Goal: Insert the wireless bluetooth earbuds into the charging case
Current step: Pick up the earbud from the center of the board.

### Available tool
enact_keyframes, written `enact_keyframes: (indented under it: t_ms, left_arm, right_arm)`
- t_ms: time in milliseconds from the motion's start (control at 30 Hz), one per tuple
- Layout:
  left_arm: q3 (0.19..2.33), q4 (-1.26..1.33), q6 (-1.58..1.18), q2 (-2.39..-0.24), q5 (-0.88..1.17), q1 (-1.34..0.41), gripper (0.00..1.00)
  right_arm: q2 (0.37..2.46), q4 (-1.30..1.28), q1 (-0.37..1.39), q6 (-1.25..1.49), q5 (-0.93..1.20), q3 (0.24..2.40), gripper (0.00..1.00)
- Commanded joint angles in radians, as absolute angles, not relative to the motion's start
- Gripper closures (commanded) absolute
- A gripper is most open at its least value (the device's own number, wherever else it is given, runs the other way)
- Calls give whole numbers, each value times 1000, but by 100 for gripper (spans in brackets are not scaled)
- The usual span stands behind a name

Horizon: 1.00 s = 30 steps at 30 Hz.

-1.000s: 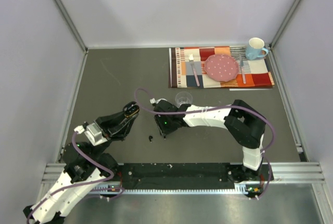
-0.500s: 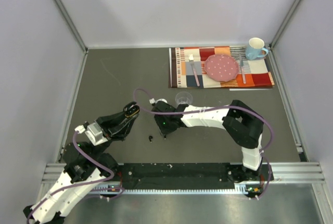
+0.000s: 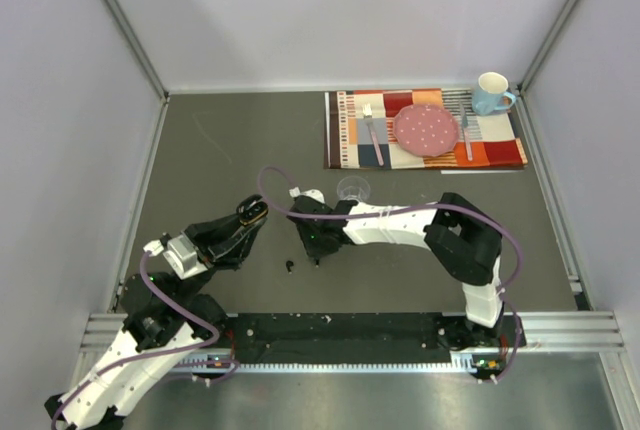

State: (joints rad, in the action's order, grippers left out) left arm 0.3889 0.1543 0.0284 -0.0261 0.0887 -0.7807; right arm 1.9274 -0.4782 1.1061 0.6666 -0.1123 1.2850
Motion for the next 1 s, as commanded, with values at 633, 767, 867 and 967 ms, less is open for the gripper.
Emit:
enact_keyframes:
  t_ms: [633,767,867,967]
  left_arm:
    - [373,189,20,-15,66,-784,100]
    - [374,187,15,-15,63,-782,100]
    - [376,186,17,-15,60,-784,100]
    - [376,187,17,-15,54,-782,100]
  right_arm:
    - [2008,-626,1144,759,-198,1328,80]
    - [1987,-624,1143,761,-213,1325,87]
    - [1945,-626,1143,764,-242,1316,95]
    - [1876,-623,1143,759,-296,1301,100]
